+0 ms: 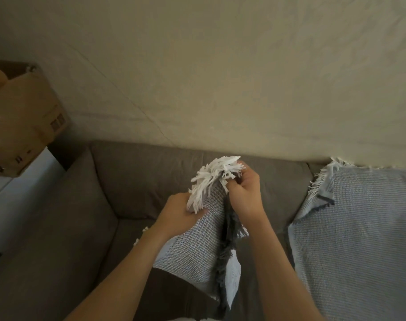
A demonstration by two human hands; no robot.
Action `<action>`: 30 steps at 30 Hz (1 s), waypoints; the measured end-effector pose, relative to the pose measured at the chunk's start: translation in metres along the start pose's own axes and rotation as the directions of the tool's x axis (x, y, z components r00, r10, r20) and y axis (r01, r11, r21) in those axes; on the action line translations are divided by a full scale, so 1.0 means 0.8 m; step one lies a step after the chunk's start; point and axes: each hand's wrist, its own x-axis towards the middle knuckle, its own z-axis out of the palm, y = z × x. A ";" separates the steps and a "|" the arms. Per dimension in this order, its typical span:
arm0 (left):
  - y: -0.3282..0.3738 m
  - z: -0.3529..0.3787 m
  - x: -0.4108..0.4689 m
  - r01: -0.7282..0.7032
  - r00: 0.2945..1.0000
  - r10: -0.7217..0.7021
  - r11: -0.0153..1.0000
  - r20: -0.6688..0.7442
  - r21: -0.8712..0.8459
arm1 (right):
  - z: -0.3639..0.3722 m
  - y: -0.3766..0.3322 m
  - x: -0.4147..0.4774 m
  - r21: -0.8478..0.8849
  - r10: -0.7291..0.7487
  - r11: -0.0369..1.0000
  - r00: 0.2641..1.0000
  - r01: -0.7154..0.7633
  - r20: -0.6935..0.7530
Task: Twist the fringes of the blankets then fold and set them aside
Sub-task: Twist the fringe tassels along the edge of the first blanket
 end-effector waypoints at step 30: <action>0.056 -0.050 0.004 -0.128 0.986 0.120 0.990 -0.115 -0.063 | 0.013 0.038 -0.046 0.224 0.217 0.944 0.966 -0.244 0.140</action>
